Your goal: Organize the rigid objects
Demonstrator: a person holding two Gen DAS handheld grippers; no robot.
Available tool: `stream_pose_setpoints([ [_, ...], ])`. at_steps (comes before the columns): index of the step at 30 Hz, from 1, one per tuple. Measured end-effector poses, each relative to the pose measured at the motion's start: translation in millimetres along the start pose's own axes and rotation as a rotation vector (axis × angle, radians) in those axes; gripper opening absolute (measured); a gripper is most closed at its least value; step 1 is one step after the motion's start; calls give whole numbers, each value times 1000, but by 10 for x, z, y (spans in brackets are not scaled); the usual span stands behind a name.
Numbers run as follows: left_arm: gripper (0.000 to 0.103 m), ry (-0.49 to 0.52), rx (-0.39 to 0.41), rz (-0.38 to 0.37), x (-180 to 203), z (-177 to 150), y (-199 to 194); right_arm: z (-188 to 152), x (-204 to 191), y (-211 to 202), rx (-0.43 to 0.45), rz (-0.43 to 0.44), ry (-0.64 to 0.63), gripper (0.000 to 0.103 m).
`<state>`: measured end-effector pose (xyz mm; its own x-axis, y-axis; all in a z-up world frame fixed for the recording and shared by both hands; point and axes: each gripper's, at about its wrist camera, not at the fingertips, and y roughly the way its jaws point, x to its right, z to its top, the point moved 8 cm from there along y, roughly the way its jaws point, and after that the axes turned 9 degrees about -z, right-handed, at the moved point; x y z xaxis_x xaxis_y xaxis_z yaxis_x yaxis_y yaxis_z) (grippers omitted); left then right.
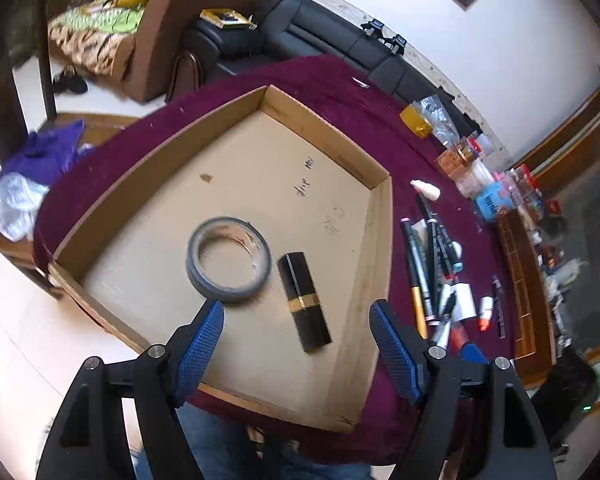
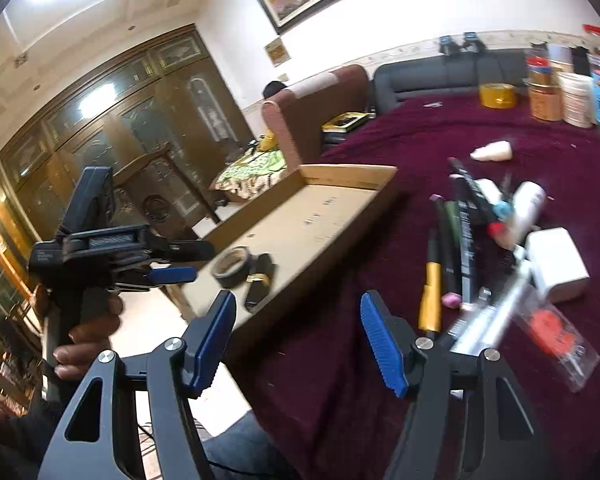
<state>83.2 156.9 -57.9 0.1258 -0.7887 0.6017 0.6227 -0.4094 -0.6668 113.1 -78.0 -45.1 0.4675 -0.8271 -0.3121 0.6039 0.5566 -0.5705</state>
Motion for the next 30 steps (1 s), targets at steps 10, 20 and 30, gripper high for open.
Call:
stream_pose_setpoints([
  [10,79,20,190,68,385,-56,-120,-135,589,-72,-10,-185,33,64],
  [20,79,363,105,229,1014,-389,300,-398,876,-10,-94,-217,96,64],
  [30,79,408,4,215,1093,-608,517,-496,927,-7,-138,-195,173,65],
])
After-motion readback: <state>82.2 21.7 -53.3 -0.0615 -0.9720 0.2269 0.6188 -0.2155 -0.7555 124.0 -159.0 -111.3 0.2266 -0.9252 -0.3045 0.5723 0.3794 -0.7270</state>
